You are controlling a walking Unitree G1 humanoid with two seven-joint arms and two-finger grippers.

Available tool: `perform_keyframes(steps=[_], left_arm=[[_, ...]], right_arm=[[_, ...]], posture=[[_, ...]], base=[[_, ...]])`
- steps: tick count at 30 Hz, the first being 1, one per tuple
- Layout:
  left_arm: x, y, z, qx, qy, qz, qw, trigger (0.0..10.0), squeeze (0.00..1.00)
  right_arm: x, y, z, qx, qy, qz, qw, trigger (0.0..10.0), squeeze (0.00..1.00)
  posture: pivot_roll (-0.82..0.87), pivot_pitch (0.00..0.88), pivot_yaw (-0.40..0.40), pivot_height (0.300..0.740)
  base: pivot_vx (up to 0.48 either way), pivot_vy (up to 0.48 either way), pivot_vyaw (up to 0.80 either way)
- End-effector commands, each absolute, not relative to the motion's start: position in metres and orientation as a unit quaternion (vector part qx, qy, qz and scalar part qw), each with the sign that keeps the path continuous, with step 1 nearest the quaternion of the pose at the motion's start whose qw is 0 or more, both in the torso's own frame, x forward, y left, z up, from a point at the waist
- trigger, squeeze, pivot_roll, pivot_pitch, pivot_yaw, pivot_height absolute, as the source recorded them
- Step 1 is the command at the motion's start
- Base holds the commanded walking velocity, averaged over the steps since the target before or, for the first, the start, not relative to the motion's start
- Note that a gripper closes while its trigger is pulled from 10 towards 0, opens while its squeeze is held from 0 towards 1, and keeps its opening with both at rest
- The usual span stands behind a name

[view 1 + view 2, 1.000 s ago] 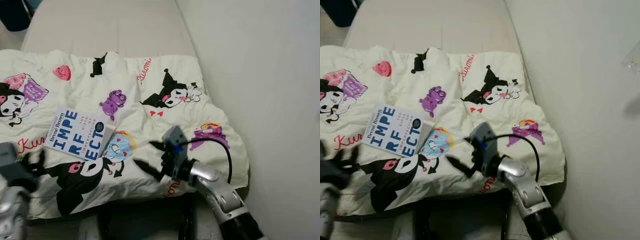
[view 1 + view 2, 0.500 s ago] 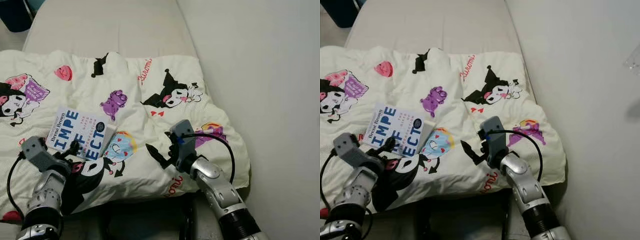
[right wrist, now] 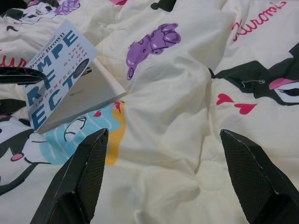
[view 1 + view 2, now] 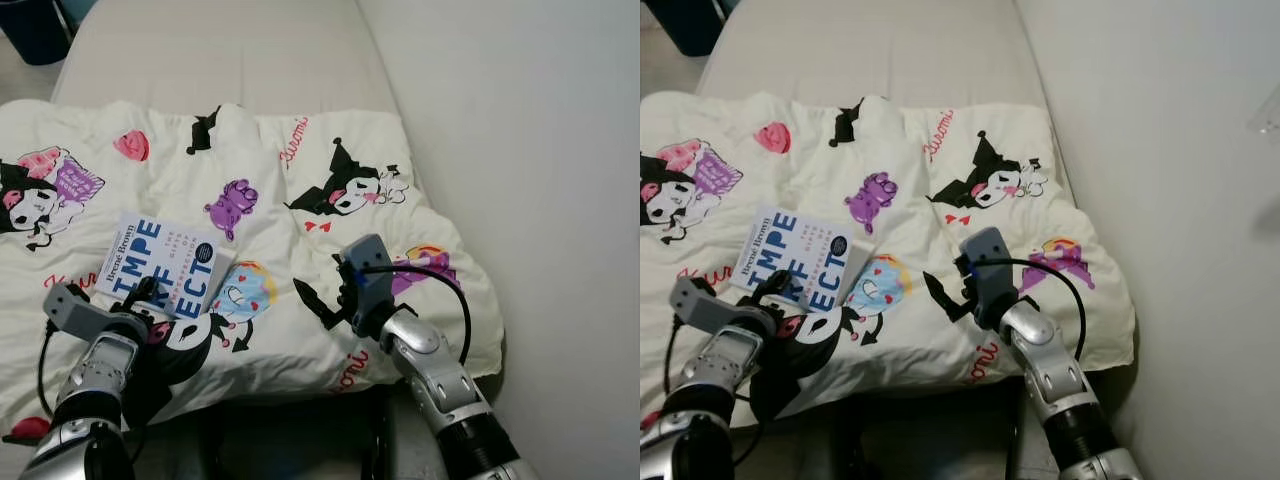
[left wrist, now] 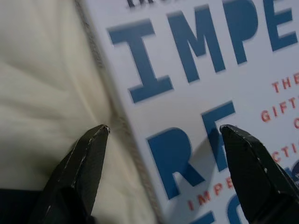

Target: Clean up the room

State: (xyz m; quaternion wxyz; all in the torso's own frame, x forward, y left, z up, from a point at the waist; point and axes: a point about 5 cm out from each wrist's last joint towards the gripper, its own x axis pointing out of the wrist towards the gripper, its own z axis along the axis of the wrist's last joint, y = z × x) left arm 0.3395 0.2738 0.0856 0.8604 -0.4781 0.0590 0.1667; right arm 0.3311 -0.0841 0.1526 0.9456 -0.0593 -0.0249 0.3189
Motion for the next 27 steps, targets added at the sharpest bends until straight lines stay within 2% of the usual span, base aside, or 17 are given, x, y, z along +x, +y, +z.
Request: perform_keyframes(steps=[1,5,6,8,9,10,12,13,17,20,23,24,26,27], left_arm=[[0.335,0.274,0.075,-0.503,0.082,0.173,0.843,10.0,1.0],[0.336,0.274,0.076,-0.515,0.079,0.176,0.835,10.0,1.0],[0.338,0.275,0.079,-0.522,0.073,0.178,0.831,10.0,0.82],[0.344,0.279,0.092,-0.526,0.034,0.165,0.833,10.0,0.6],[0.344,0.279,0.092,-0.526,0.034,0.165,0.833,10.0,0.6],[0.347,0.282,0.101,-0.538,0.001,0.152,0.829,10.0,0.33],[0.349,0.283,0.107,-0.545,-0.02,0.143,0.826,10.0,0.33],[0.351,0.287,0.116,-0.559,-0.056,0.125,0.818,10.0,0.02],[0.352,0.288,0.119,-0.564,-0.066,0.12,0.814,10.0,0.02],[0.354,0.29,0.129,-0.586,-0.111,0.082,0.799,10.0,0.0],[0.356,0.285,0.128,-0.579,-0.098,0.074,0.806,10.0,0.0],[0.357,0.282,0.123,-0.563,-0.066,0.092,0.819,10.0,0.0],[0.356,0.281,0.119,-0.55,-0.052,0.107,0.827,10.0,0.0],[0.356,0.281,0.116,-0.542,-0.044,0.119,0.831,8.7,0.0]], right_arm=[[0.329,-0.084,0.148,-0.059,-0.019,0.322,0.945,10.0,0.0],[0.329,-0.083,0.151,-0.061,-0.023,0.324,0.944,10.0,0.0],[0.329,-0.083,0.151,-0.062,-0.024,0.325,0.943,10.0,0.0],[0.328,-0.084,0.152,-0.062,-0.026,0.326,0.943,10.0,0.0],[0.328,-0.084,0.152,-0.062,-0.026,0.326,0.943,10.0,0.0],[0.327,-0.084,0.152,-0.061,-0.026,0.326,0.943,10.0,0.0],[0.327,-0.085,0.152,-0.061,-0.027,0.326,0.943,10.0,0.0],[0.326,-0.085,0.152,-0.061,-0.026,0.325,0.943,10.0,0.0],[0.326,-0.086,0.151,-0.061,-0.026,0.325,0.943,10.0,0.0],[0.325,-0.086,0.151,-0.062,-0.025,0.325,0.943,10.0,0.0],[0.325,-0.086,0.151,-0.063,-0.024,0.324,0.944,10.0,0.0],[0.325,-0.086,0.15,-0.062,-0.023,0.325,0.943,10.0,0.0],[0.325,-0.086,0.15,-0.063,-0.022,0.325,0.943,10.0,0.0],[0.324,-0.086,0.15,-0.063,-0.022,0.326,0.943,10.0,0.0]], posture=[[-0.09,0.352,0.006,0.57],[-0.09,0.355,0.006,0.57],[-0.09,0.359,0.006,0.57],[-0.1,0.364,0.006,0.57],[-0.1,0.364,0.006,0.57],[-0.1,0.364,0.006,0.57],[-0.1,0.364,0.006,0.57],[-0.1,0.365,0.011,0.57],[-0.1,0.365,0.011,0.57],[-0.11,0.368,0.015,0.57],[-0.11,0.371,0.015,0.57],[-0.11,0.371,0.015,0.57],[-0.11,0.371,0.015,0.57],[-0.11,0.371,0.019,0.57]], base=[[0.0,0.0,0.0],[0.0,0.0,0.0],[0.0,0.0,0.0],[0.0,0.0,0.0],[0.0,0.0,0.0],[0.0,0.0,0.0],[0.0,0.0,0.0],[0.0,0.0,0.0],[0.0,0.0,0.0],[0.0,0.0,0.0],[0.0,0.0,0.0],[0.0,0.0,0.0],[0.0,0.0,0.0],[0.0,0.0,0.0]])
